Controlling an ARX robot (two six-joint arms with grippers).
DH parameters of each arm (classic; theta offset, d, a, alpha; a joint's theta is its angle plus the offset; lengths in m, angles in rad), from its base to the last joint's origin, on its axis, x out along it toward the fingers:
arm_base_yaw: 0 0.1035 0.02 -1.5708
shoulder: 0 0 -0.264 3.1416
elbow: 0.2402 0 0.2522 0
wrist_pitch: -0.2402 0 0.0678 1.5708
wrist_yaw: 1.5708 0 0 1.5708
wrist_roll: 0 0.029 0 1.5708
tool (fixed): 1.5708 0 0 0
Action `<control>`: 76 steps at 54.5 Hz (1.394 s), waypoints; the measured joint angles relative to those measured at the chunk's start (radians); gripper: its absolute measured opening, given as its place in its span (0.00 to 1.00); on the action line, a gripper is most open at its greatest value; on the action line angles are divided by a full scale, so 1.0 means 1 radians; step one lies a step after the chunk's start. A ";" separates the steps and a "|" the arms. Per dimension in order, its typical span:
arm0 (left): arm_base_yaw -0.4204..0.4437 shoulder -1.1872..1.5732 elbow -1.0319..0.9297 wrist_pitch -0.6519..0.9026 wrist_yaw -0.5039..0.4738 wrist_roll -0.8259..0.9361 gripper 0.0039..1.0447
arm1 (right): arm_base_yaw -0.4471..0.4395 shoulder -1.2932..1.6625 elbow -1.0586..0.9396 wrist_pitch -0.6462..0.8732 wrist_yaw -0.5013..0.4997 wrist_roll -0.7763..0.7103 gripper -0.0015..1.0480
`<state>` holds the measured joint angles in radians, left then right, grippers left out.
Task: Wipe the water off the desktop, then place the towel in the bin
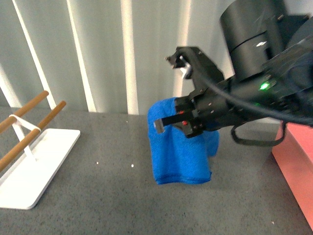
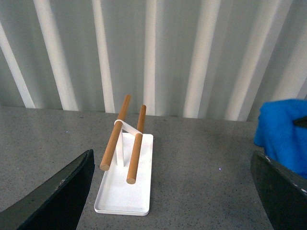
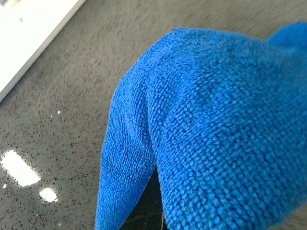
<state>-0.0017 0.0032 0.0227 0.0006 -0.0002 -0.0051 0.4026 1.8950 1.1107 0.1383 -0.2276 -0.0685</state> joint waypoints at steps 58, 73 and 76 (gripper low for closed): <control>0.000 0.000 0.000 0.000 0.000 0.000 0.94 | -0.524 -0.365 0.316 -0.865 0.534 -0.007 0.04; 0.000 0.000 0.000 0.000 0.000 0.000 0.94 | -0.584 -0.363 0.217 -0.808 0.490 -0.016 0.04; 0.000 0.000 0.000 0.000 0.000 0.000 0.94 | -0.595 -0.362 0.201 -0.798 0.483 -0.017 0.04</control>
<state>-0.0017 0.0032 0.0227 0.0006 -0.0002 -0.0051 -0.1921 1.5326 1.3117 -0.6601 0.2558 -0.0856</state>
